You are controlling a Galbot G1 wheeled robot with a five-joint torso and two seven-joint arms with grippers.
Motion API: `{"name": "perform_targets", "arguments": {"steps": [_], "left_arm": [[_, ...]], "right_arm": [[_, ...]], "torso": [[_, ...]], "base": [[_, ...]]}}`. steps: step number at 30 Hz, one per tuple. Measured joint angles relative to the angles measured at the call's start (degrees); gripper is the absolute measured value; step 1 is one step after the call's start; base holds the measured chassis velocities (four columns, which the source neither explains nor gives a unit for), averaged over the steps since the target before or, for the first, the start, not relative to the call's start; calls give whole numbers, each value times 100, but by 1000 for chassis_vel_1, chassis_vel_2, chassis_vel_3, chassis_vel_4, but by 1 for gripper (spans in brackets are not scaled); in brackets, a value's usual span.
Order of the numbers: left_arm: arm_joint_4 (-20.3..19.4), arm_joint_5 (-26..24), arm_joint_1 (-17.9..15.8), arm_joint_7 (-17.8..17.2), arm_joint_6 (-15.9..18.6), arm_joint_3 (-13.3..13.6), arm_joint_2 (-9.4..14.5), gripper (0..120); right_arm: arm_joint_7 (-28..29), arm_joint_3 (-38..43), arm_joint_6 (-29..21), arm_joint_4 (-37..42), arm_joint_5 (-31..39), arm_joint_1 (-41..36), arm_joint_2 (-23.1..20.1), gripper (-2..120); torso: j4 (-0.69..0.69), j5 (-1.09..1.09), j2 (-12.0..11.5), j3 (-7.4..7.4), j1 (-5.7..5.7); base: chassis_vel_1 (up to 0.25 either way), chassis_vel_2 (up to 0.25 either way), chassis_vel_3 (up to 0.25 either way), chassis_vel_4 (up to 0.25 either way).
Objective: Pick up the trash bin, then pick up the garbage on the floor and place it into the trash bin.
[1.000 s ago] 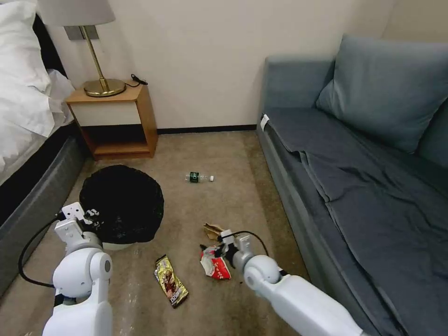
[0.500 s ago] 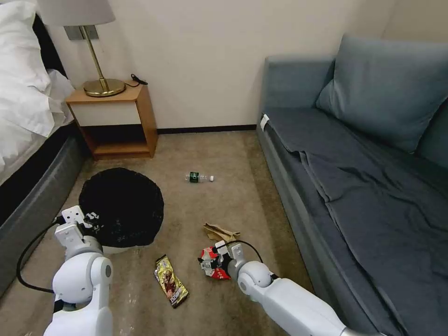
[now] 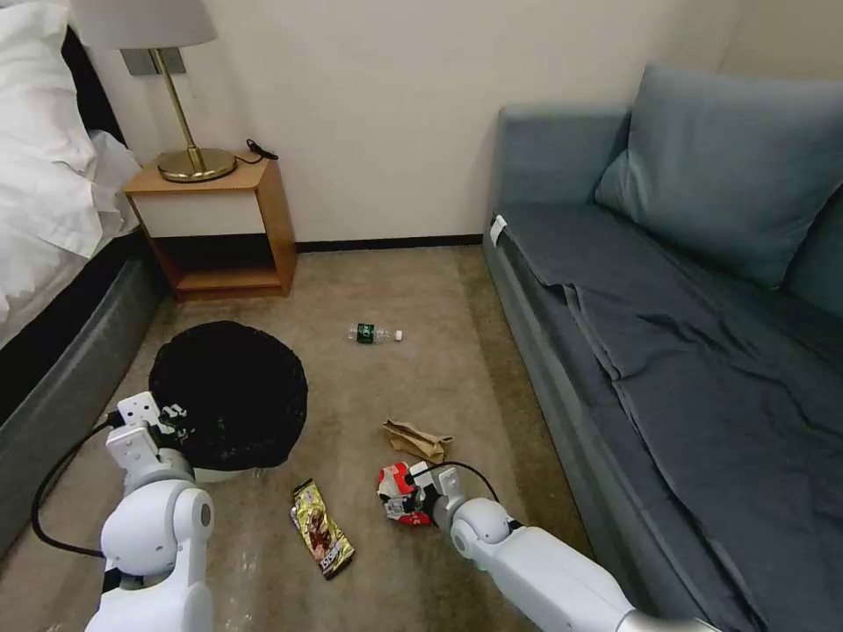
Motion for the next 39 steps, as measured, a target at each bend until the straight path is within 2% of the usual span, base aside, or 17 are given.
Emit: {"name": "perform_targets", "arguments": {"steps": [1,4,5,7,13,16,17,20,21,22,23,24,34,37,39], "left_arm": [[0,0,0,0,0,0,0,4],[2,1,-17,-1,0,8,-5,4],[2,1,-17,-1,0,8,-5,4],[21,-6,-33,-1,0,16,-5,4],[26,-9,-44,-3,0,27,-5,4],[27,-12,-46,-3,0,25,-1,4],[27,-12,-46,-3,0,25,-1,4],[32,-17,-41,-5,0,18,1,4],[32,-17,-41,-5,0,18,1,4],[32,-18,-36,-8,0,21,-8,4],[32,-18,-36,-8,0,21,-8,4],[34,-19,-41,-9,0,25,-23,4],[77,-25,-47,-16,-23,29,-45,4],[77,-45,-58,-16,-22,21,-52,4],[90,-79,-87,-20,-23,7,-48,4]], "right_arm": [[0,0,0,0,0,0,0,90],[-22,81,72,-31,-127,-112,17,75],[-22,81,72,-31,-127,-112,17,75],[-31,115,104,-35,-203,-184,28,64],[-41,167,141,-48,-288,-241,59,49],[-59,199,201,-74,-365,-264,84,31],[-59,199,201,-74,-365,-264,84,31],[-63,203,214,-80,-461,-269,89,17],[-63,203,214,-80,-461,-269,89,17],[-70,202,226,-83,-488,-260,89,9],[-70,202,226,-83,-488,-260,89,9],[-74,212,233,-83,-489,-238,89,2],[29,320,238,-26,-514,-268,92,0],[108,391,306,115,-536,-335,65,0],[263,496,430,490,-530,-378,2,0]], "torso": [[0,0,0,0,0],[0,0,0,0,0],[0,0,0,0,0],[0,0,0,0,0],[0,0,0,0,0],[0,0,0,0,0],[0,0,0,0,0],[0,0,0,0,0],[0,0,0,0,0],[0,0,0,0,0],[0,0,0,0,0],[0,0,0,0,0],[0,0,0,0,0],[0,0,0,0,0],[0,1,0,0,0]], "base": [[0,0,0,0],[0,0,0,0],[0,0,0,0],[0,0,0,0],[0,0,0,0],[0,0,0,0],[0,0,0,0],[0,0,0,0],[0,0,0,0],[0,0,0,0],[0,0,0,0],[0,0,0,0],[0,0,0,0],[0,0,0,0],[0,0,0,0]]}}
